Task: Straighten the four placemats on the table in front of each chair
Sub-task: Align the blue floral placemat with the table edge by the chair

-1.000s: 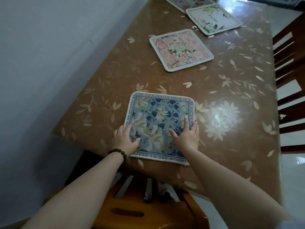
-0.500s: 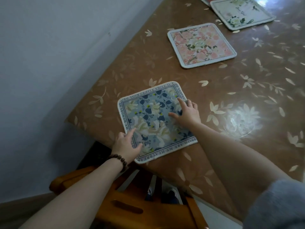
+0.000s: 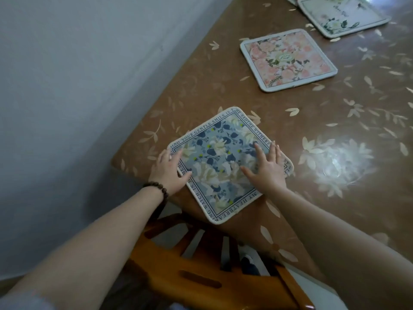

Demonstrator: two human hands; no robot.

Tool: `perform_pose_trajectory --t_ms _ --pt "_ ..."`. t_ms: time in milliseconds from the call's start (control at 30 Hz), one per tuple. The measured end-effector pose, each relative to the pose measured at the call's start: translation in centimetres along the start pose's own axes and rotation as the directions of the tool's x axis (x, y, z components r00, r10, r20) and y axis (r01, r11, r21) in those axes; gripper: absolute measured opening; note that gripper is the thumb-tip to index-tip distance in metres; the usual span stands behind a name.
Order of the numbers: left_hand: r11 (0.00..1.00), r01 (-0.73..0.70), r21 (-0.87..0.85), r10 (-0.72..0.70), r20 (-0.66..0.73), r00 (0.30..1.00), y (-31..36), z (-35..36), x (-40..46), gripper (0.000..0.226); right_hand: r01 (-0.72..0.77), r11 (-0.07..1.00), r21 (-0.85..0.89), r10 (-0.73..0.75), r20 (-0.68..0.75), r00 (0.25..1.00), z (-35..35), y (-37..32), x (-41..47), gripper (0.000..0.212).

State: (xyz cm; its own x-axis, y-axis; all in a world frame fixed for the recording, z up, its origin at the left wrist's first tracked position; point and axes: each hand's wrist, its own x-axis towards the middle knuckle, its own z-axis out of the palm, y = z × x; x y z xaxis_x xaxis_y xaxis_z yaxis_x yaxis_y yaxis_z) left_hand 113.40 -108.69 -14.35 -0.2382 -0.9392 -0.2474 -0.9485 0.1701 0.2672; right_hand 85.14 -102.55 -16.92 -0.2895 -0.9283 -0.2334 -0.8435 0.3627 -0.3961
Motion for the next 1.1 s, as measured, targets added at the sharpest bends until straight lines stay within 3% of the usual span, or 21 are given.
perform_pose_trajectory --t_ms 200,433,800,1100 --pt "0.994 -0.004 0.106 -0.004 0.075 0.997 -0.1 -1.0 6.0 0.098 -0.099 0.995 -0.021 0.098 -0.034 0.995 3.2 -1.7 -6.6 0.093" --pt "0.994 0.019 0.108 -0.046 0.25 0.967 -0.3 0.8 9.3 0.115 -0.372 0.92 0.12 0.376 -0.011 0.926 5.3 -4.4 -8.4 0.105" --pt "0.991 -0.052 0.125 0.027 0.194 0.981 0.0 1.6 7.5 0.105 -0.36 0.927 0.104 0.366 -0.045 0.929 5.1 -3.1 -7.9 0.098" --pt "0.989 -0.094 0.114 0.069 0.209 0.975 -0.5 2.8 0.2 0.105 -0.282 0.957 0.069 0.279 0.049 0.959 0.9 1.4 -3.7 0.091"
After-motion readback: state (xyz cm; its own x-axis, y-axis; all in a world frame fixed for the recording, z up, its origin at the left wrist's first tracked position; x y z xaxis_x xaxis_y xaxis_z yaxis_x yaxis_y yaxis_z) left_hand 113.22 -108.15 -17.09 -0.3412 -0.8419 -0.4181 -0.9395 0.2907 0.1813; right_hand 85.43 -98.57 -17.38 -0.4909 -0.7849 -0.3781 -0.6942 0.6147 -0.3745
